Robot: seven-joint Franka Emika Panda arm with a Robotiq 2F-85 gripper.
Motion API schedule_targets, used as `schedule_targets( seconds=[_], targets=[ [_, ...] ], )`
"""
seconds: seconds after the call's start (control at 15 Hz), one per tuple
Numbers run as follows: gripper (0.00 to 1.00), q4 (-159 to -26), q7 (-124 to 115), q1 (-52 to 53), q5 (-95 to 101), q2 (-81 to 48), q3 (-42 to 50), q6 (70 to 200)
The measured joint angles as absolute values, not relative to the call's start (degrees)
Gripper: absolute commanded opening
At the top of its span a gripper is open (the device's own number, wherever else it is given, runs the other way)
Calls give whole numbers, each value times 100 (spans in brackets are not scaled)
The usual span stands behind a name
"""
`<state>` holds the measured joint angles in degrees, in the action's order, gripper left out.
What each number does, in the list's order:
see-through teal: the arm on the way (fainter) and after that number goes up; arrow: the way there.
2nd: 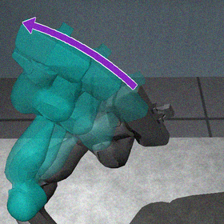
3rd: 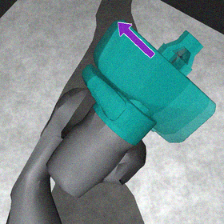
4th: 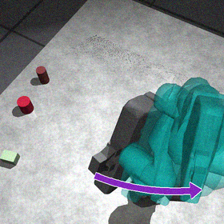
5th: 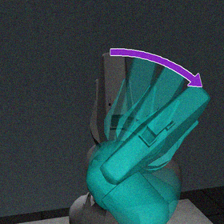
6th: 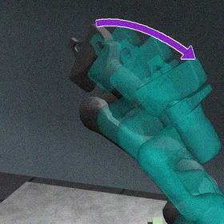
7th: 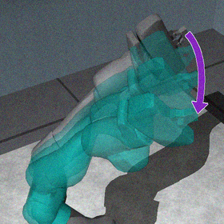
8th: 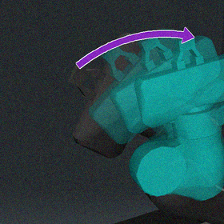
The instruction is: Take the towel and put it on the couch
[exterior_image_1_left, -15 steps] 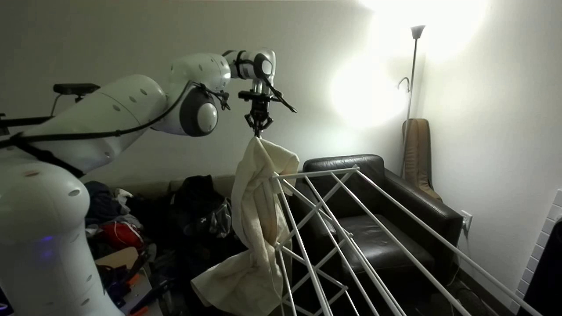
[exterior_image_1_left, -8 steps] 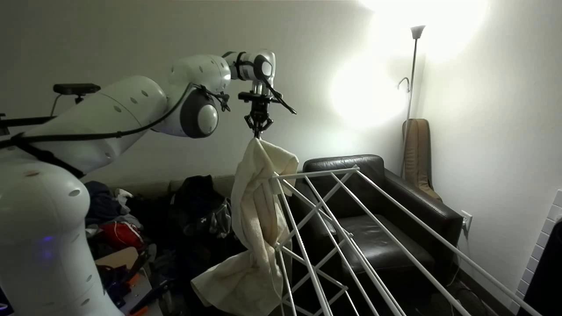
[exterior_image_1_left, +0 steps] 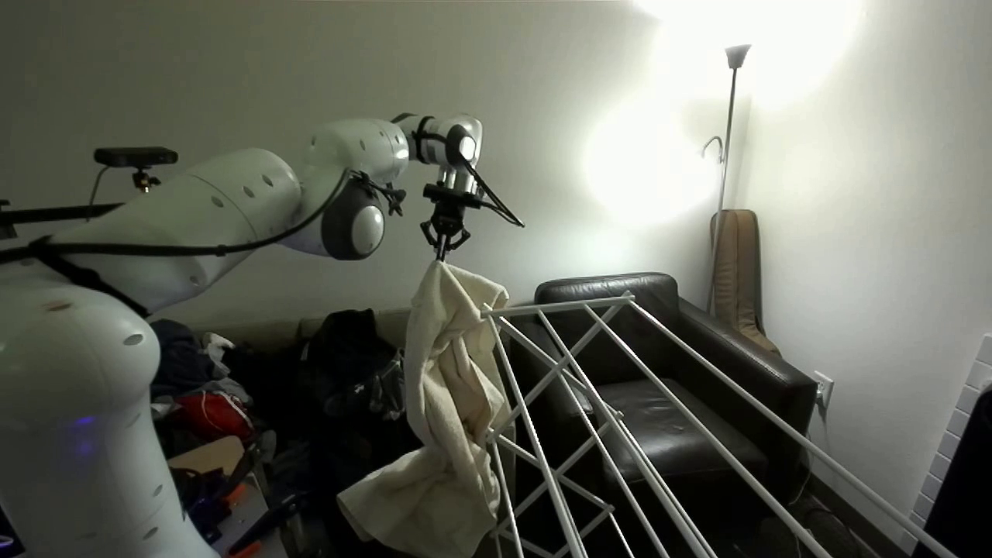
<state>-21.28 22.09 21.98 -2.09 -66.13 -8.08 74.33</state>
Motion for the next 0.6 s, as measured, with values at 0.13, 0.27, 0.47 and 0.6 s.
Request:
schedule_targets(
  seconds=[0.13,0.27,0.47,0.6],
  targets=[
    [4,-2158,2674,2260,-209,-6637,-895,7425],
    [4,-2227,3126,2330,-209,-6635,-972,7421],
    [4,-2310,3712,2426,-209,-6630,-1043,7366],
    [4,-2350,4080,2460,-209,-6629,-1099,7306]
  ],
)
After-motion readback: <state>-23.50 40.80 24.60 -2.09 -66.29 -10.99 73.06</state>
